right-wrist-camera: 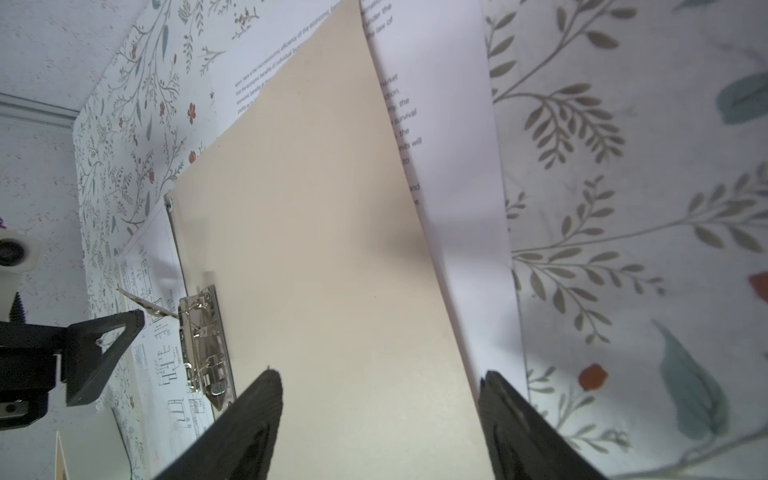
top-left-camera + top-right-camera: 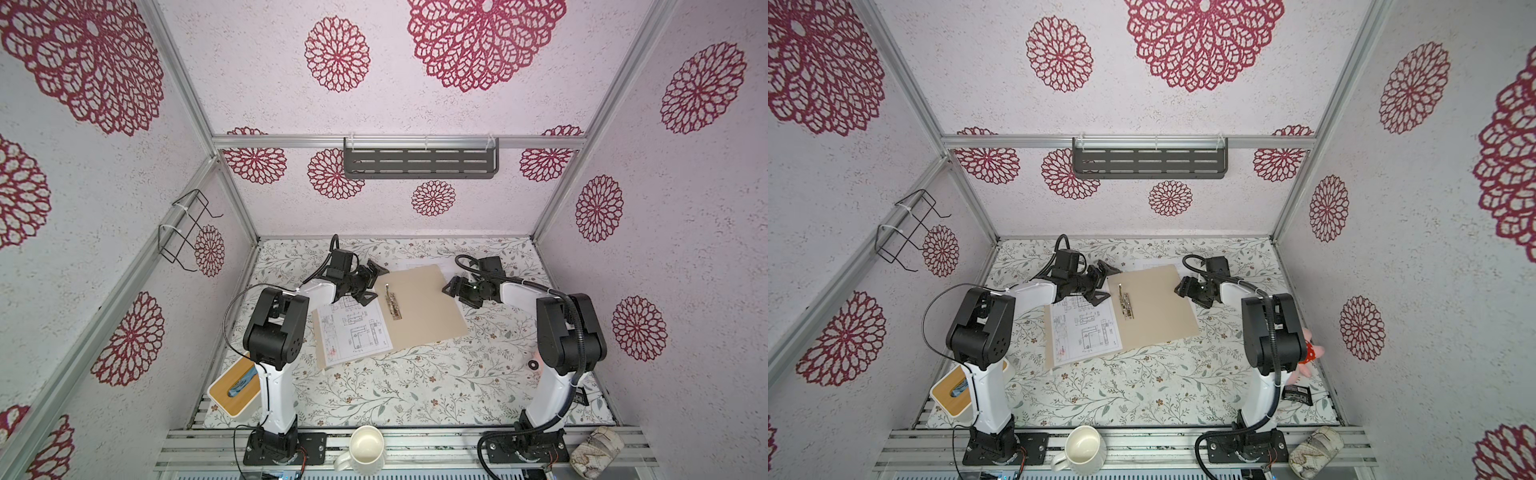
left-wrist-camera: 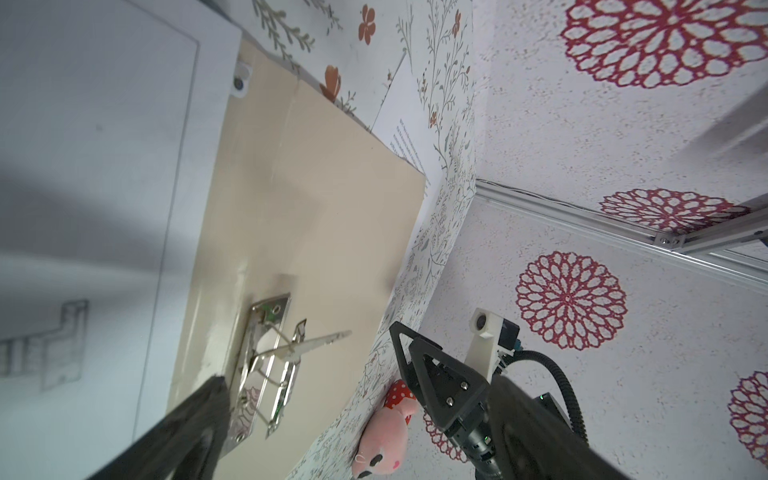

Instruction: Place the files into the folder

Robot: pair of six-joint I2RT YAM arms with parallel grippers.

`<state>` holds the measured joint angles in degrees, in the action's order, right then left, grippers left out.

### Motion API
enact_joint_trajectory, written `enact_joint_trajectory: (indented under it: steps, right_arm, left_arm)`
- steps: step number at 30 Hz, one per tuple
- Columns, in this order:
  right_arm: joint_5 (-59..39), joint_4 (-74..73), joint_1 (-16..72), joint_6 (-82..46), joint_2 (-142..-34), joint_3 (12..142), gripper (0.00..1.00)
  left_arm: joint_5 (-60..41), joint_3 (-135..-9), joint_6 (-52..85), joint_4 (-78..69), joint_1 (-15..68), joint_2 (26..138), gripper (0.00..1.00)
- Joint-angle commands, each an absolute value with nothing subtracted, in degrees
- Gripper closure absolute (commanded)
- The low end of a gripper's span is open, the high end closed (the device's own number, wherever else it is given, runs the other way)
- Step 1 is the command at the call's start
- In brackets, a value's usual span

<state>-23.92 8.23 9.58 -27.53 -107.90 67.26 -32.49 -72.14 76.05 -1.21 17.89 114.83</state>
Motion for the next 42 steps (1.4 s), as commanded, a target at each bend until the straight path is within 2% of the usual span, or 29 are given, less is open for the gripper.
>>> enact_joint_trajectory:
  steps: [1,14,42]
  right_arm:
    - [-26.3,9.4,9.8,-24.4,-107.2,68.2,0.22]
    - [-25.1,13.4,9.7,-20.5,-108.8,67.5,0.22]
    - [-27.2,18.0,10.4,-15.4,-107.8,66.2,0.24]
  left_arm:
    - [-28.4,-69.7,76.5,-0.7,19.7,110.5,0.02]
    - [-23.0,-63.8,78.6,-2.1,22.5,106.3,0.02]
    - [-22.3,-55.8,78.4,-4.0,21.8,100.8,0.02]
